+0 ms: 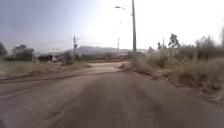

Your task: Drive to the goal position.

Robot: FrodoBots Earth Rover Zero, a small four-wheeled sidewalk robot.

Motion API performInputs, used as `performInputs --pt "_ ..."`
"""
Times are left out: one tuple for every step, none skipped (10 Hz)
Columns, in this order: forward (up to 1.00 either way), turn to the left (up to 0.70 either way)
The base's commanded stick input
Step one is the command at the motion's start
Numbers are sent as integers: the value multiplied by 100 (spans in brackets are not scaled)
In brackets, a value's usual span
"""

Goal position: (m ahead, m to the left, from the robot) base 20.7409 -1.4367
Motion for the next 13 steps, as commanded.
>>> performInputs --pt "100 0" --pt "100 0" --pt "100 0" --pt "100 0" --pt "100 0" --pt "100 0" --pt "100 0" --pt "100 0" --pt "100 0" --pt "100 0" --pt "100 0" --pt "100 0" --pt "100 0"
